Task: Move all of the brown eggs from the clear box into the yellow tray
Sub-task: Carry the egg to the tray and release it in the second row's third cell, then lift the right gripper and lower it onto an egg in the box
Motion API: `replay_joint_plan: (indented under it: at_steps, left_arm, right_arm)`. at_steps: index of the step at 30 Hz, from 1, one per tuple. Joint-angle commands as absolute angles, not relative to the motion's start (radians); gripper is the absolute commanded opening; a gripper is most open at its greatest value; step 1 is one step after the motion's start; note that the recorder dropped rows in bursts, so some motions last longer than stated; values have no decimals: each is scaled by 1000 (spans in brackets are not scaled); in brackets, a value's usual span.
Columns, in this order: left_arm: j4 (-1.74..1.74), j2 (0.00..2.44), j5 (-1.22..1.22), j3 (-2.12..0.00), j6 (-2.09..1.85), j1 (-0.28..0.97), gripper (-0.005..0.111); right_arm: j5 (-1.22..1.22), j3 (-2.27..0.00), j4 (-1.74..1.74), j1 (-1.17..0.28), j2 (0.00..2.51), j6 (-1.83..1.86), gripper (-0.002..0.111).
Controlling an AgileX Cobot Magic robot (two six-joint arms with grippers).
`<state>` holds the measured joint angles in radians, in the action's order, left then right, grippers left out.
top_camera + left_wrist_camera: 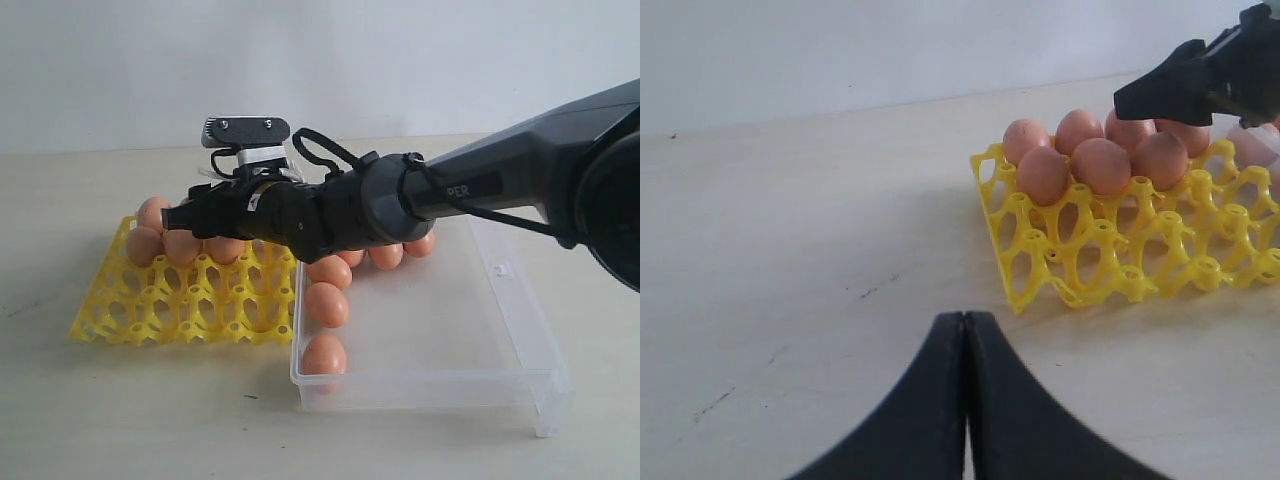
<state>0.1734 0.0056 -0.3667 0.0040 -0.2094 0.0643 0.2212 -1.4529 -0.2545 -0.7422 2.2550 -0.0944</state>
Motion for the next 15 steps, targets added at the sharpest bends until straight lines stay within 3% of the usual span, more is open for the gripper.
replay_joint_plan:
  at_steps: [1, 3, 7, 8, 10, 15]
  left_arm:
    - [171, 0, -359, 0, -209, 69, 0]
    - [171, 0, -359, 0, -209, 69, 0]
    - [171, 0, -359, 0, -209, 69, 0]
    - [171, 0, -359, 0, -209, 69, 0]
    - [171, 0, -359, 0, -209, 69, 0]
    - [171, 0, -359, 0, -209, 69, 0]
  right_arm:
    - [151, -1461, -251, -743, 2203, -86, 59]
    - [51, -1461, -253, -743, 2145, -59, 54]
    - [-301, -1449, -251, -743, 1946, 172, 32]
    - [-355, -1434, -249, -743, 1904, 196, 32]
    - [-473, -1362, -236, -717, 1780, 198, 32]
    - [-563, -1214, -229, -496, 1663, 155, 56]
